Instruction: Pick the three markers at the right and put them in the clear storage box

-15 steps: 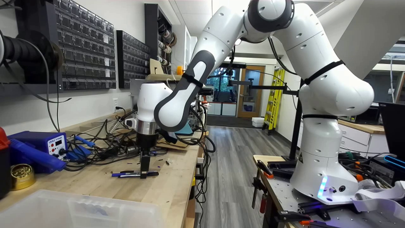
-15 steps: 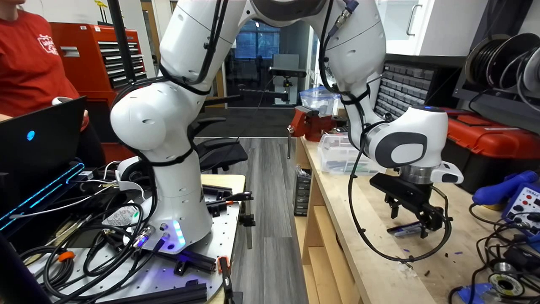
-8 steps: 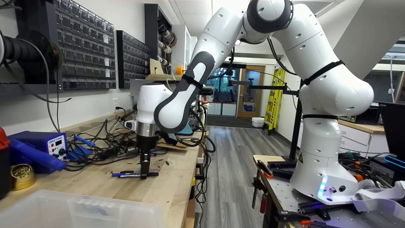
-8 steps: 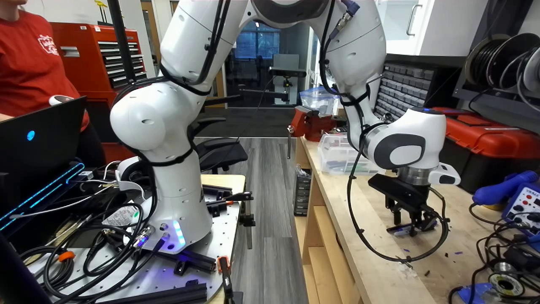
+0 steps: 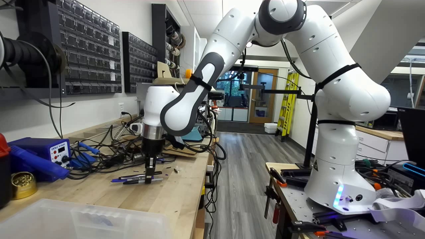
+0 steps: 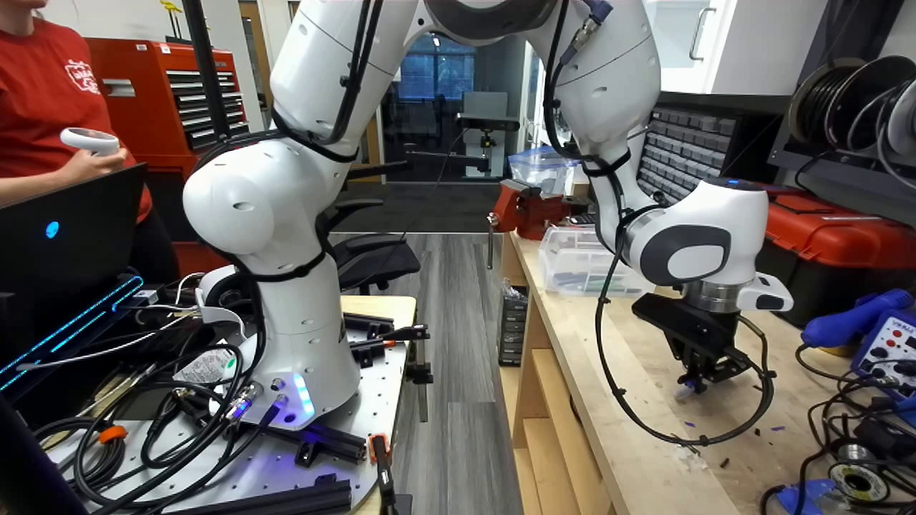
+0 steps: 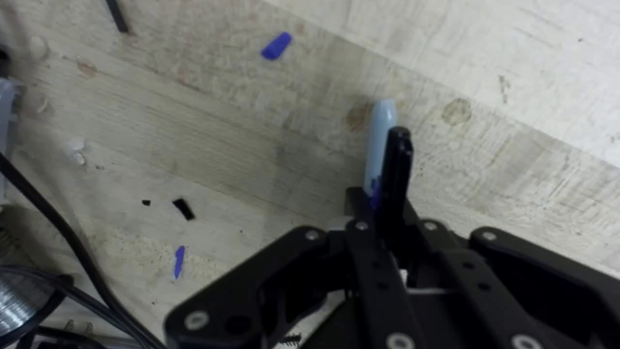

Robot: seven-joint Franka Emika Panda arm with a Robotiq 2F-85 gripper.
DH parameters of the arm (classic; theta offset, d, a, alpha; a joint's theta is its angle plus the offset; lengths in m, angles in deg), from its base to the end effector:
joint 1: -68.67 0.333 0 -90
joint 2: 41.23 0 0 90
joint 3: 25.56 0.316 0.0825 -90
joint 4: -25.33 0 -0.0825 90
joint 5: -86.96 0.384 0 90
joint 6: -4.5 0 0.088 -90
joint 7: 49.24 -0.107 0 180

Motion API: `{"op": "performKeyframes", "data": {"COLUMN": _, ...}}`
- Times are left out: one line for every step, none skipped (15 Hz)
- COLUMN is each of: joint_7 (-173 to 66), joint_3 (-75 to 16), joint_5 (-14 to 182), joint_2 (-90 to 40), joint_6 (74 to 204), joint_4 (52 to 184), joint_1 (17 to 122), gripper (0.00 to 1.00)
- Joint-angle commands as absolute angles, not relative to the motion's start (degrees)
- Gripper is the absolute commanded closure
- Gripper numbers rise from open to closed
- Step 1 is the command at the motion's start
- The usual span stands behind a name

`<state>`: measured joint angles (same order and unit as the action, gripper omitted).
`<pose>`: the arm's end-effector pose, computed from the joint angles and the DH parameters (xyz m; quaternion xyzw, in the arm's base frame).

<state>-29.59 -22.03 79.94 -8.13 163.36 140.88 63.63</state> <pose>0.6173 -0.0119 0.1786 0.9746 0.2046 0.0866 0.0272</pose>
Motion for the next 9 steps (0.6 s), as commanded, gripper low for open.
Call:
{"op": "performKeyframes", "data": {"joint_7": -26.37, "joint_3": -19.68, "joint_5": 80.98, "joint_2": -12.13, "joint_6": 163.18, "joint_4": 142.75, "joint_1": 60.59, "gripper": 0.96}}
{"op": "performKeyframes", "data": {"joint_7": -25.84, "joint_3": -19.12, "joint_5": 81.37, "joint_2": -13.62, "joint_6": 162.67, "joint_4": 143.15, "joint_1": 60.0, "gripper": 0.96}}
{"op": "performKeyframes", "data": {"joint_7": -25.84, "joint_3": -19.02, "joint_5": 81.57, "joint_2": -14.72, "joint_6": 161.86, "joint_4": 143.2, "joint_1": 59.91, "gripper": 0.96}}
{"op": "performKeyframes", "data": {"joint_7": -26.05, "joint_3": -19.01, "joint_5": 81.83, "joint_2": -16.32, "joint_6": 160.28, "joint_4": 143.27, "joint_1": 60.04, "gripper": 0.96}}
{"op": "performKeyframes", "data": {"joint_7": -26.5, "joint_3": -19.33, "joint_5": 81.87, "joint_2": -17.54, "joint_6": 159.4, "joint_4": 143.26, "joint_1": 60.42, "gripper": 0.96}}
{"op": "performKeyframes", "data": {"joint_7": -27.13, "joint_3": -19.55, "joint_5": 82.03, "joint_2": -19.51, "joint_6": 157.43, "joint_4": 143.43, "joint_1": 61.04, "gripper": 0.96}}
{"op": "performKeyframes", "data": {"joint_7": -27.43, "joint_3": -19.73, "joint_5": 82.09, "joint_2": -21.08, "joint_6": 155.74, "joint_4": 143.42, "joint_1": 61.56, "gripper": 0.96}}
{"op": "performKeyframes", "data": {"joint_7": -28.16, "joint_3": -19.93, "joint_5": 82.24, "joint_2": -22.8, "joint_6": 153.74, "joint_4": 143.35, "joint_1": 62.28, "gripper": 0.96}}
{"op": "performKeyframes", "data": {"joint_7": -29.02, "joint_3": -20.16, "joint_5": 82.37, "joint_2": -24.26, "joint_6": 151.3, "joint_4": 143.0, "joint_1": 63.02, "gripper": 0.96}}
